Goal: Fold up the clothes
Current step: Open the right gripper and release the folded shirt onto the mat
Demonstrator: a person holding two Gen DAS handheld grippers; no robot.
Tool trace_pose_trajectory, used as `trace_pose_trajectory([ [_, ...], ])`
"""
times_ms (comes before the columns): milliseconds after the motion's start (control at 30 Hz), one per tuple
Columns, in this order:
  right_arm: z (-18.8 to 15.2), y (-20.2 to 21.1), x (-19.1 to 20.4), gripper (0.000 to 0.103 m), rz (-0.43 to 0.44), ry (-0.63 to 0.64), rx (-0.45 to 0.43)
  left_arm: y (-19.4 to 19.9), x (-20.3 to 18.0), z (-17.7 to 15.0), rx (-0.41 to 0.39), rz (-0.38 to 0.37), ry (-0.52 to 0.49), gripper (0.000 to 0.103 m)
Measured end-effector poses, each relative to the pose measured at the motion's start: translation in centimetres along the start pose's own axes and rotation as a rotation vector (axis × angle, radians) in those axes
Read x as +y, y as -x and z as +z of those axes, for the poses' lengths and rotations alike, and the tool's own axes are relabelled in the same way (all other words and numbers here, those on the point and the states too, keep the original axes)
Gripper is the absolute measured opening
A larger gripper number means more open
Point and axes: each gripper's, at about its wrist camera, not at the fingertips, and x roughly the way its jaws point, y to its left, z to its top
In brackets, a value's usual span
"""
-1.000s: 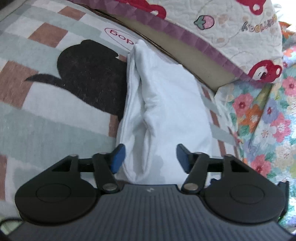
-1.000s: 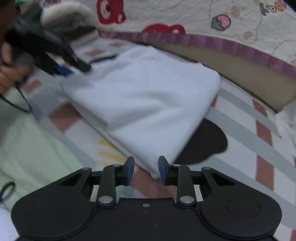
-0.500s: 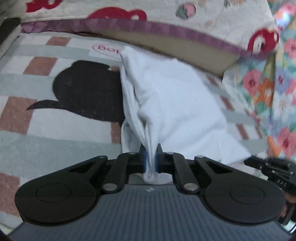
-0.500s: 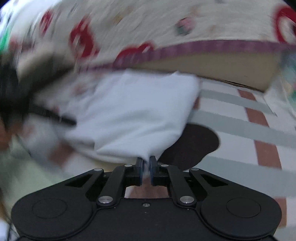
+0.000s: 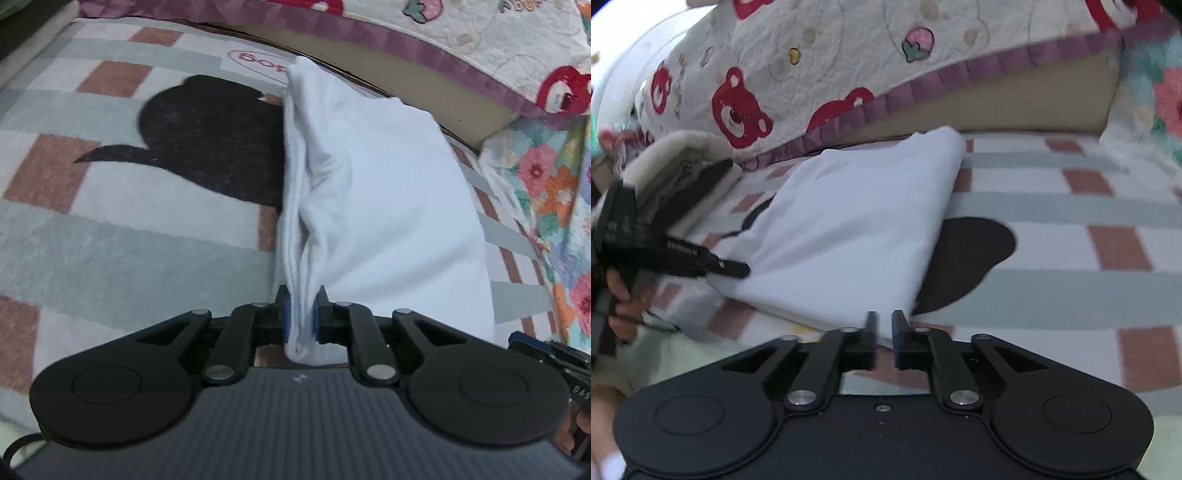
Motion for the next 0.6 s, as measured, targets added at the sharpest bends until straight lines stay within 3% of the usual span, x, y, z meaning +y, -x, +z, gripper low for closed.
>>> trace_pose_trajectory([
  [33, 0.3, -0.5, -0.1, 0.031, 0.008, -0.026, 0.001, 0.3, 0.0, -0.2, 0.001, 0.024, 0.013, 0.021],
  [67, 0.6, -0.9, -0.1, 0.035, 0.013, -0.044, 0.002, 0.7, 0.4, -0.6, 0.007, 0.047, 0.051, 0.035],
  [133, 1.3, -1.4, 0.5, 0.035, 0.013, -0.016, 0.009, 1.7, 1.4, -1.4, 0.015, 0.067, 0.130, 0.037],
  [200, 1.7, -1.7, 1.3, 0.035, 0.022, 0.033, 0.006, 2.9, 1.8, -1.5, -0.006, 0.078, 0.137, 0.036],
  [300, 2.1, -2.9, 1.8, 0.035, 0.026, 0.063, 0.016, 3.6, 0.8, -0.5, -0.025, 0.090, 0.069, 0.036],
  [400, 3.0, -4.4, 2.9, 0.034, 0.007, 0.139, 0.023, 4.0, -0.5, 1.2, -0.078, 0.044, 0.012, 0.041],
  [500, 4.8, -5.0, 3.8, 0.038, 0.009, 0.215, -0.006, 2.9, -1.9, 3.3, -0.107, 0.004, -0.044, 0.044],
  [600, 7.5, -6.0, 3.6, 0.042, 0.009, 0.258, -0.026, 0.1, -2.6, 6.6, -0.122, 0.019, -0.116, 0.044],
])
